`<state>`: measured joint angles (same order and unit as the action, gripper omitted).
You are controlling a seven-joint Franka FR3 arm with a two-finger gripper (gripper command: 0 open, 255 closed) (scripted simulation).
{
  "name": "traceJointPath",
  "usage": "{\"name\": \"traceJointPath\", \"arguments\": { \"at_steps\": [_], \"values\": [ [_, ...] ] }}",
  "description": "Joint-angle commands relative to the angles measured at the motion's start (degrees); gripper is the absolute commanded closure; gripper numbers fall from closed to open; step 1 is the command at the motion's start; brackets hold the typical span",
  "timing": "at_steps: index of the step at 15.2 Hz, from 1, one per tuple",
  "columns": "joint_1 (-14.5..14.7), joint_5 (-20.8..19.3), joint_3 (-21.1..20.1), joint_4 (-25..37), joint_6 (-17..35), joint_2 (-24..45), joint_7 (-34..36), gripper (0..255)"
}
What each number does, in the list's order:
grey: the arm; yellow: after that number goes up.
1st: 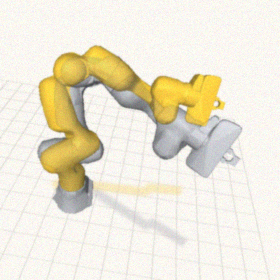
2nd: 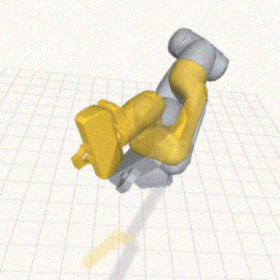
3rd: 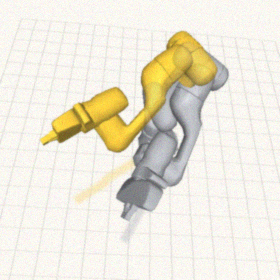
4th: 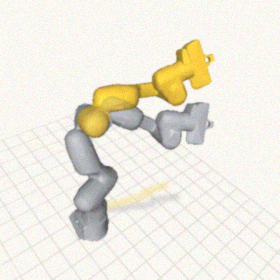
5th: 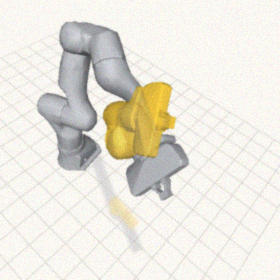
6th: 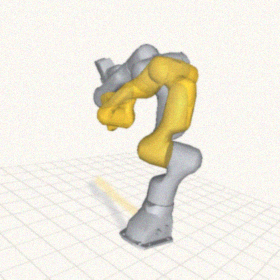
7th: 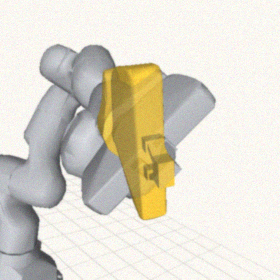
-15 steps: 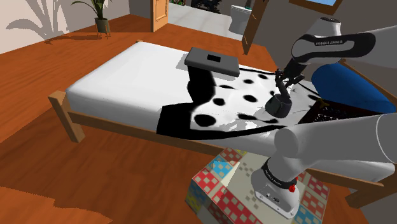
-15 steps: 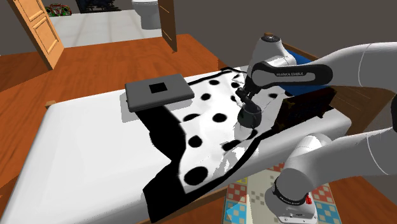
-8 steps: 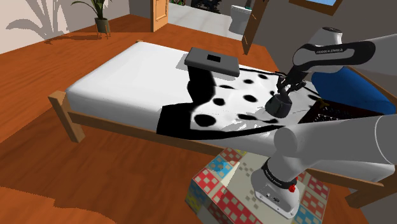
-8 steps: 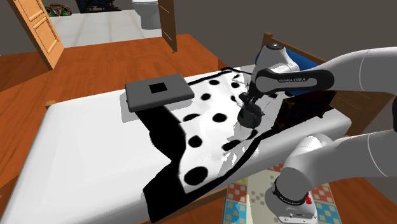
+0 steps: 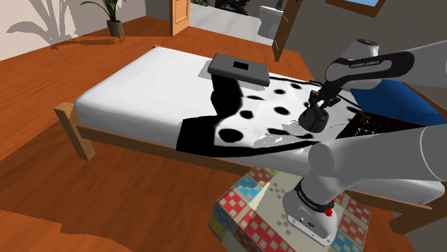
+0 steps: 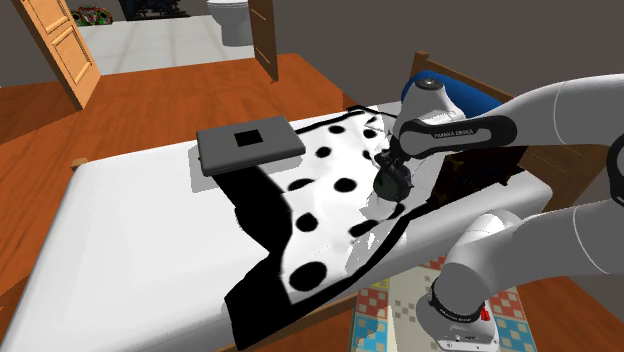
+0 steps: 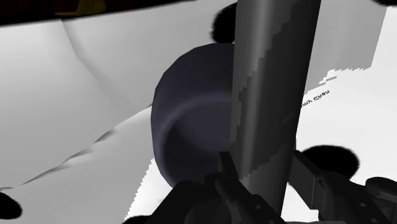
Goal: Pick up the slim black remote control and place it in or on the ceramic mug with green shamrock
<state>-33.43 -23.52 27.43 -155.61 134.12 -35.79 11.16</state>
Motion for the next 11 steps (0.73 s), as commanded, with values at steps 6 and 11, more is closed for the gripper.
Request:
{"name": "traceJointPath", "arguments": {
  "at_steps": [6,11],
  "values": [
    [0.0,0.0,0.0,-0.1,0.1,0.0,0.0,0],
    [-0.1,0.3,-0.8,0.7,-2.5,-1.7,0.0,0]
  ]
}}
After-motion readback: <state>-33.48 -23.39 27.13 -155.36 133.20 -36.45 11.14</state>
